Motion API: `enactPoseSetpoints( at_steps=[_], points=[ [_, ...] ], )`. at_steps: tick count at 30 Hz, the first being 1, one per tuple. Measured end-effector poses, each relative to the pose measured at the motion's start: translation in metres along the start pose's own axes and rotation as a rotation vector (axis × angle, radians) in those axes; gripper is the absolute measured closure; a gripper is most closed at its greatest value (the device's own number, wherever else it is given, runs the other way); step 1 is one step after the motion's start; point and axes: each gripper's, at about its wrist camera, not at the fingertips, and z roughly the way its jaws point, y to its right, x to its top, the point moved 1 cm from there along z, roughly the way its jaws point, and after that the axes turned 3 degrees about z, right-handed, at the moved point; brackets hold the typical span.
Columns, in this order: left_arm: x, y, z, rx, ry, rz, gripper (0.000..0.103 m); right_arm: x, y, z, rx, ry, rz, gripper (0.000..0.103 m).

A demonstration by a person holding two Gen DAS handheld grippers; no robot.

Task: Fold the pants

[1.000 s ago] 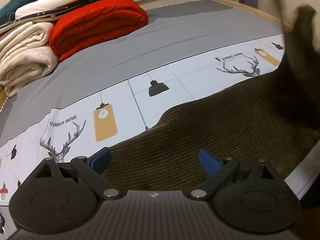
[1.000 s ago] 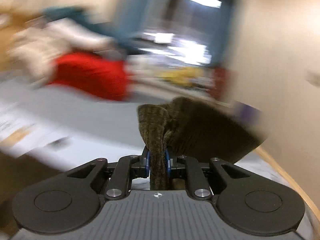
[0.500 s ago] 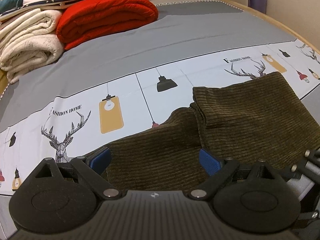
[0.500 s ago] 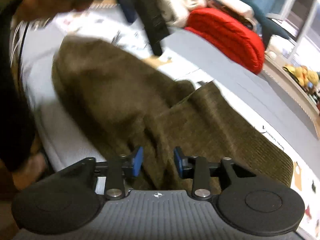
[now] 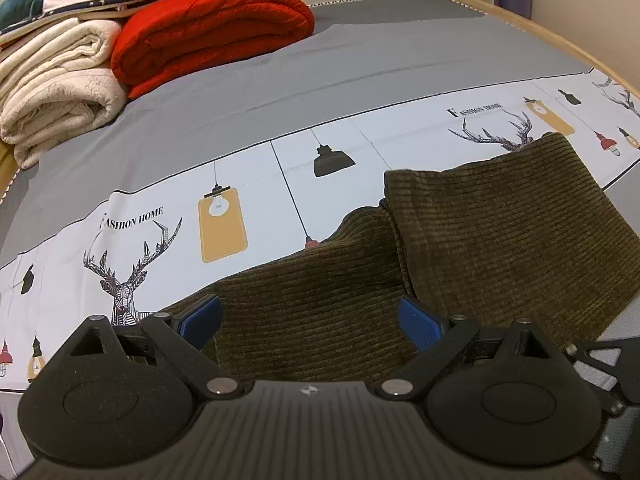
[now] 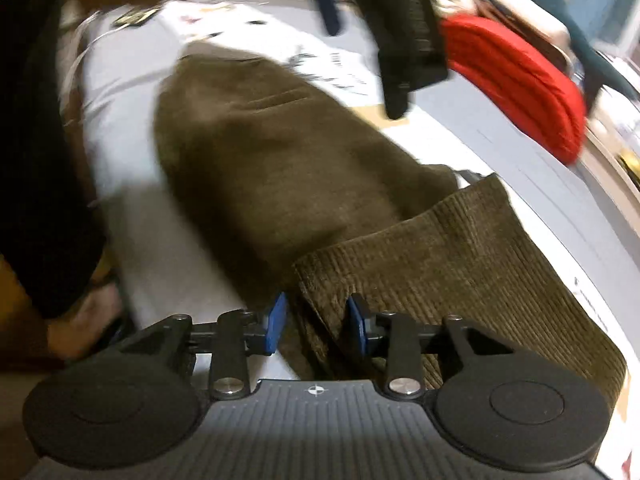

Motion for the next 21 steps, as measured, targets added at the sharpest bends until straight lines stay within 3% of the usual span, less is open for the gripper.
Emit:
enactPoseSetpoints(
  at_steps=[2,5,8,11,13,17,18,20,21],
  points=[
    [0.001,0.000,0.000,-0.002,0.003,-0.002,0.006,-0.005,0.000,-0.008,0.025,0.007,-0.009,0.066],
    [0.004,0.004,0.000,-0.008,0.004,-0.002,0.006,-0.005,0.013,-0.019,0.050,0.035,0.075,0.067],
    [0.006,0.012,-0.001,-0.015,0.010,0.017,0.006,-0.006,0.031,-0.027,0.002,0.071,0.187,0.067],
    [0.008,0.019,0.001,-0.022,0.012,0.034,0.006,-0.013,0.037,-0.018,0.051,-0.022,0.223,0.066],
    [0.010,0.022,0.003,-0.025,0.007,0.039,0.006,-0.016,0.040,-0.024,0.059,-0.013,0.231,0.067],
    [0.012,0.029,0.003,-0.052,0.011,0.048,0.007,-0.017,0.084,-0.055,0.068,0.065,0.494,0.065],
    [0.012,0.031,0.003,-0.074,0.013,0.054,0.010,-0.020,0.099,-0.063,0.040,0.080,0.571,0.064],
    [0.012,0.036,0.001,-0.141,0.009,0.054,0.041,-0.030,0.128,-0.084,-0.033,0.102,0.709,0.058],
    [0.011,0.039,0.001,-0.177,0.000,0.047,0.050,-0.036,0.143,-0.096,-0.081,0.105,0.782,0.055]
  ],
)
